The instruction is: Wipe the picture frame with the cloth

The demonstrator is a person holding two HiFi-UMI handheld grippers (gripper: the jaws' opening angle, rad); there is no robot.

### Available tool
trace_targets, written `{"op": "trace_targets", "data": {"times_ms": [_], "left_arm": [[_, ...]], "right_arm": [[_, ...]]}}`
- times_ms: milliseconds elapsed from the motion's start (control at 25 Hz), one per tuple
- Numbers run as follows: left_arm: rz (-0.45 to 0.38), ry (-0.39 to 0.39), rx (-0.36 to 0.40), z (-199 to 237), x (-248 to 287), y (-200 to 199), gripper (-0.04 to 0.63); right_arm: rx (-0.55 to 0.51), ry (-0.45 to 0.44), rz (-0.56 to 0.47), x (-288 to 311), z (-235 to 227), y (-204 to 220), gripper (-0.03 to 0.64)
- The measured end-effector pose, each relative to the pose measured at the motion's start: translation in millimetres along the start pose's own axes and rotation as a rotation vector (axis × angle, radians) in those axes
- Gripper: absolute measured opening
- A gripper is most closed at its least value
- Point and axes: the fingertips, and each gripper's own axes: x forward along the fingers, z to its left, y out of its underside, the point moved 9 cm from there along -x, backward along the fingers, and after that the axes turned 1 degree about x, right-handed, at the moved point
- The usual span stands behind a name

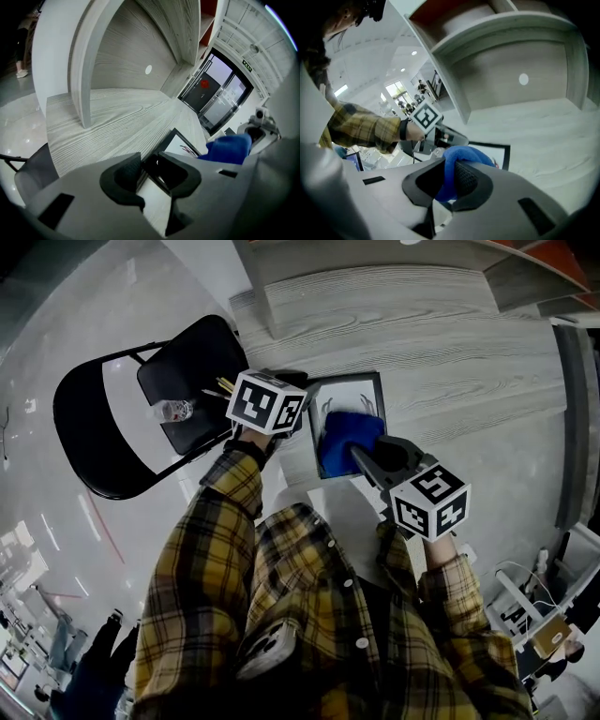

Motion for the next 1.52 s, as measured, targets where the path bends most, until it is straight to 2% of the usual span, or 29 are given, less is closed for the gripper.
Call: {"op": "trace_targets", "data": {"times_ms": [160, 280, 360, 520, 840, 1520], "left_arm": [[0.000, -0.006, -0.002, 0.3, 0.5, 1.7, 0.115], [-0.004, -0.009, 0.007, -0.7, -0.1, 0.3, 0.115], [-0.007, -0.011, 0.009, -1.5, -1.3, 0.0, 0.115], [-0.006, -0.014, 0.010, -2.9, -1.3, 0.5, 0.115], [-0.001, -0.011, -0.001, -0.3, 0.6, 4.2, 0.115], [0.001, -0.008, -0.005, 1.1, 0.2, 4.3, 0.115]], "right_arm": [[-0.075, 0.060, -0.144, -5.2, -12.9, -52.8, 0.046], [-0.090, 0.128, -0.180, 11.9, -30.4, -71.2, 0.046], [-0.084, 0.174, -0.138, 31.8, -44.4, -68.8, 0.048], [-0.070, 0.213, 0.016, 68.9, -65.7, -39.3, 0.048], [-0.090, 0.200, 0.108, 79.1, -63.7, -11.7, 0.048], [0.034, 0.058, 0.240, 36.9, -20.7, 61.9, 0.048]]}}
